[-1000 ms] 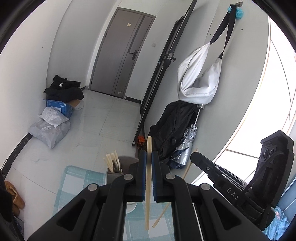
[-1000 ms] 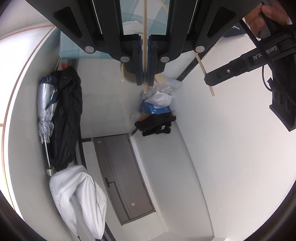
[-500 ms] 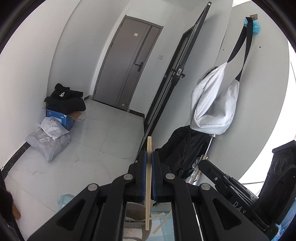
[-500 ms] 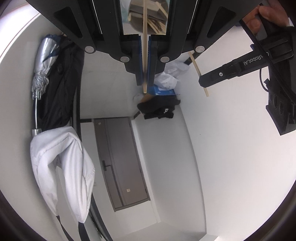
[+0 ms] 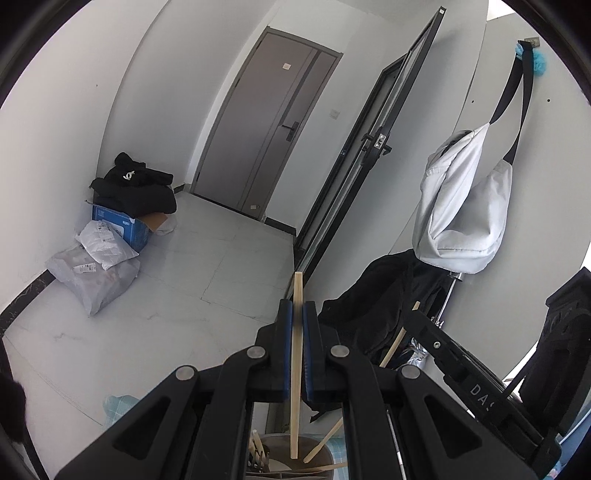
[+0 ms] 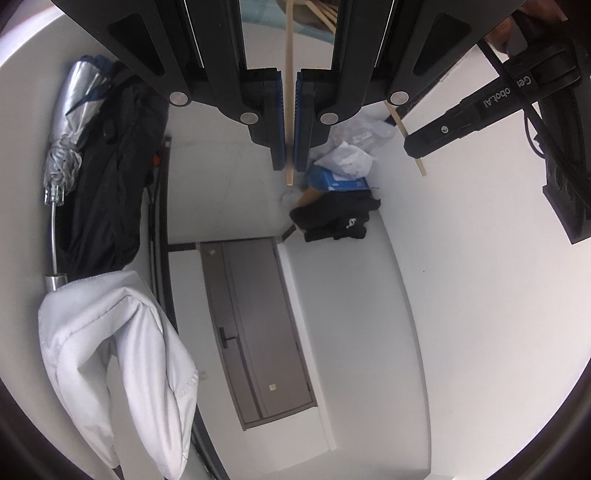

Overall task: Organize utensils
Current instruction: 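Carry both held chopsticks up over the white holder, then open both grippers to drop the chopsticks into the holder and withdraw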

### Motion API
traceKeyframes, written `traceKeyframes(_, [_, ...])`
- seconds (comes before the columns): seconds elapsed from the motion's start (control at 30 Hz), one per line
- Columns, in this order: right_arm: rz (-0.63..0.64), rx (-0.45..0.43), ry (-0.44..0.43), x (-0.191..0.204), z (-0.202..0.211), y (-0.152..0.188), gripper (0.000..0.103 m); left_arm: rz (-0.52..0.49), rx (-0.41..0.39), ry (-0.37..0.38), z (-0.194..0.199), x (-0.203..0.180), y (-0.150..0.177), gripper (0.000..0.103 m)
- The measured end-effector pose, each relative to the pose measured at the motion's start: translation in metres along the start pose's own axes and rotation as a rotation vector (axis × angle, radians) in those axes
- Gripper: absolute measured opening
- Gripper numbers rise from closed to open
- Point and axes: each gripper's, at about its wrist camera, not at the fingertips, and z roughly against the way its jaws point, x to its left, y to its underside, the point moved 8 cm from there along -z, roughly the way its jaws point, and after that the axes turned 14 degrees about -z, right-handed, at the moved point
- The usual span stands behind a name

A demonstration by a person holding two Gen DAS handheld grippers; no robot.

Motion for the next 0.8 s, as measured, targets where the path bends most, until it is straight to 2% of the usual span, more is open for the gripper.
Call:
traceKeyframes(0.2, [0.015,0.015,-0.022,0.0,-0.011,0.016,0.004,-0.019,0.029,-0.001,-0.012,-0.001,0.01,0.002])
traceKeyframes(0.5, [0.125,0.017,-0.081,0.008,0.005,0.042,0.004,-0.11,0.034,0.014,-0.007,-0.014,0.023,0.002])
traceKeyframes(0.63, [0.189,0.028,-0.096,0.012,0.014,0.058,0.004,-0.136,0.048,0.049,-0.003,-0.02,0.033,0.002])
traceKeyframes(0.73, [0.22,0.052,-0.09,0.012,0.015,0.07,0.004,-0.138,0.068,0.117,-0.003,-0.026,0.044,0.002])
traceKeyframes(0.8, [0.229,0.076,-0.088,0.01,0.013,0.078,0.004,-0.139,0.09,0.122,-0.003,-0.026,0.051,0.002])
